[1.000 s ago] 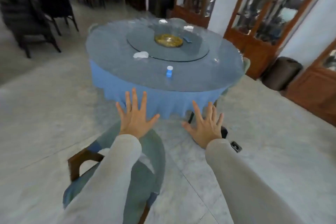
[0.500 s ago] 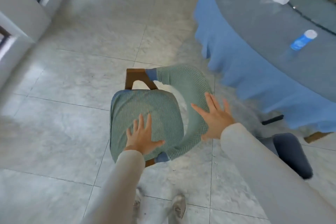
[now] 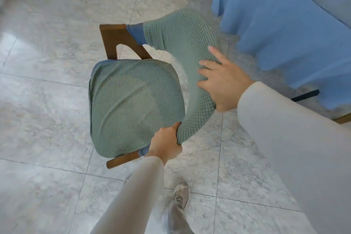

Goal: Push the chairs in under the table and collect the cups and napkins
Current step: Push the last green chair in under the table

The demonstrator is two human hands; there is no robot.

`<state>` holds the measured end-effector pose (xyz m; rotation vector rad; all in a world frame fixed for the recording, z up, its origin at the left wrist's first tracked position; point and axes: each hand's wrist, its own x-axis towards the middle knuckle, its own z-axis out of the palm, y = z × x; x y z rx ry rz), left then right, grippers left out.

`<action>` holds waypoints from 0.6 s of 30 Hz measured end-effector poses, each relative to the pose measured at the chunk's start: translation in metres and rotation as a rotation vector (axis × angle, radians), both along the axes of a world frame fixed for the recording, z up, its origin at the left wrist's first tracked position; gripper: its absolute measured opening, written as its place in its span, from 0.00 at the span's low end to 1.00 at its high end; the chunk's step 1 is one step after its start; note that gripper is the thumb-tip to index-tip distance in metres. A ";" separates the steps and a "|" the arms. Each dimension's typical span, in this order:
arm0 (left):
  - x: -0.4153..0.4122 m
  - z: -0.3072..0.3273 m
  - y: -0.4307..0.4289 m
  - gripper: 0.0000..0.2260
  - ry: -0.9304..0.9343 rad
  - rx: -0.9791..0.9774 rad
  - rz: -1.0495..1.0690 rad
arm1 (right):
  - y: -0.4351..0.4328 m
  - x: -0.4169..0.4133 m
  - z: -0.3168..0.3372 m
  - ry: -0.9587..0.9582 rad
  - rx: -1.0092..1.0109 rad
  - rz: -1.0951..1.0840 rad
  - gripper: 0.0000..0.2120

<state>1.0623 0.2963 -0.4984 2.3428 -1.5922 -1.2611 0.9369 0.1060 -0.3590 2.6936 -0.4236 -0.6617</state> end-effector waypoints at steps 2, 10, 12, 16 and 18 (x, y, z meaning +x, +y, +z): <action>0.002 0.001 -0.001 0.31 0.012 0.008 -0.011 | 0.002 0.000 0.002 -0.007 0.023 -0.014 0.24; 0.009 0.008 -0.003 0.34 0.092 0.053 -0.048 | 0.026 -0.006 0.008 -0.171 0.105 -0.109 0.09; 0.012 0.010 0.002 0.34 0.098 0.063 -0.082 | 0.036 -0.008 0.007 -0.186 0.088 -0.138 0.09; 0.027 0.010 0.015 0.34 0.118 0.078 -0.179 | 0.063 -0.010 0.007 -0.205 0.088 -0.229 0.11; 0.042 0.009 0.024 0.34 0.117 0.078 -0.244 | 0.081 -0.005 0.008 -0.187 0.096 -0.284 0.10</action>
